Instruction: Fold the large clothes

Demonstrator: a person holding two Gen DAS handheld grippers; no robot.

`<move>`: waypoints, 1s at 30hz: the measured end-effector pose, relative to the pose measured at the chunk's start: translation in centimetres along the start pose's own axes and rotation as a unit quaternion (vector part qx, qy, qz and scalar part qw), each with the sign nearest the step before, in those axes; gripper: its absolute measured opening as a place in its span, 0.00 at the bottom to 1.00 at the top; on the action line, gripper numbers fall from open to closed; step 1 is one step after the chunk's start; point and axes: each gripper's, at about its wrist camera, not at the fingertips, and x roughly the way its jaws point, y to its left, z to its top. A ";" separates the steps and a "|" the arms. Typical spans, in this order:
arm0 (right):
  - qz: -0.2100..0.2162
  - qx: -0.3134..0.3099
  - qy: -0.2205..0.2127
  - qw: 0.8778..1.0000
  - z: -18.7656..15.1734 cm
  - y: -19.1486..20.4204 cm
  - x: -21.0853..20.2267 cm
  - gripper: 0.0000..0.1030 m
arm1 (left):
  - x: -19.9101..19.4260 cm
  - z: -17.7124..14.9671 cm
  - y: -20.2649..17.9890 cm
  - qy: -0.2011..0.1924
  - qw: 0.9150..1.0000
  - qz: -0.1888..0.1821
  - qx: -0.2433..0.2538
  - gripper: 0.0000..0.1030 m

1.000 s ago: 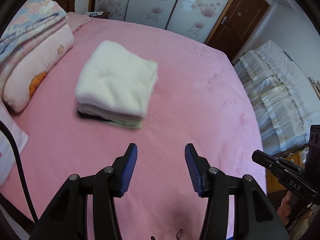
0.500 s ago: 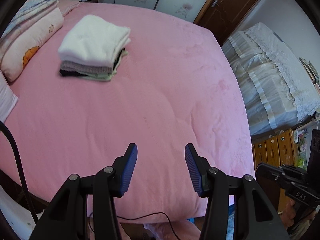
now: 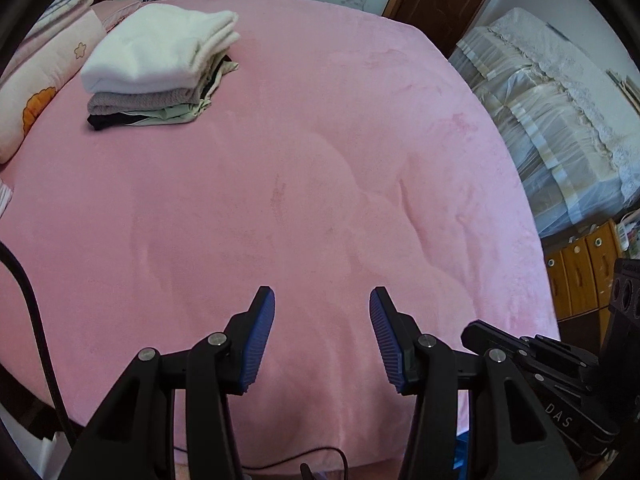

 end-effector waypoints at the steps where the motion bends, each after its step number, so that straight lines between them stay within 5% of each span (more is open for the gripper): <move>1: -0.002 0.002 -0.010 1.000 -0.1 -0.1 0.6 0.03 | 0.5 0.0 0.1 -0.005 1.000 0.005 0.003 0.47; 12: -0.032 -0.006 -0.086 0.996 -0.1 0.0 3.7 0.03 | 5.0 -0.6 -0.5 -0.037 0.998 0.043 0.038 0.47; 19: -0.060 -0.006 -0.107 0.992 -0.4 1.0 1.7 0.03 | 2.8 -0.9 -1.3 -0.065 0.996 0.048 0.049 0.56; 21: -0.070 -0.013 -0.115 0.991 -0.7 1.5 0.6 0.08 | 1.3 -1.2 -1.8 -0.081 0.993 0.060 0.055 0.61; 23: -0.082 -0.015 -0.127 0.988 -0.9 2.1 -0.8 0.33 | -0.1 -1.5 -2.1 -0.093 0.992 0.065 0.056 0.62; 24: -0.086 -0.018 -0.136 0.987 -1.1 2.4 -1.4 0.37 | -1.0 -1.7 -2.3 -0.100 0.991 0.070 0.057 0.64; 30: -0.093 -0.028 -0.157 0.983 -2.2 4.1 -5.1 0.37 | -4.9 -3.4 -3.4 -0.123 0.987 0.087 0.063 0.71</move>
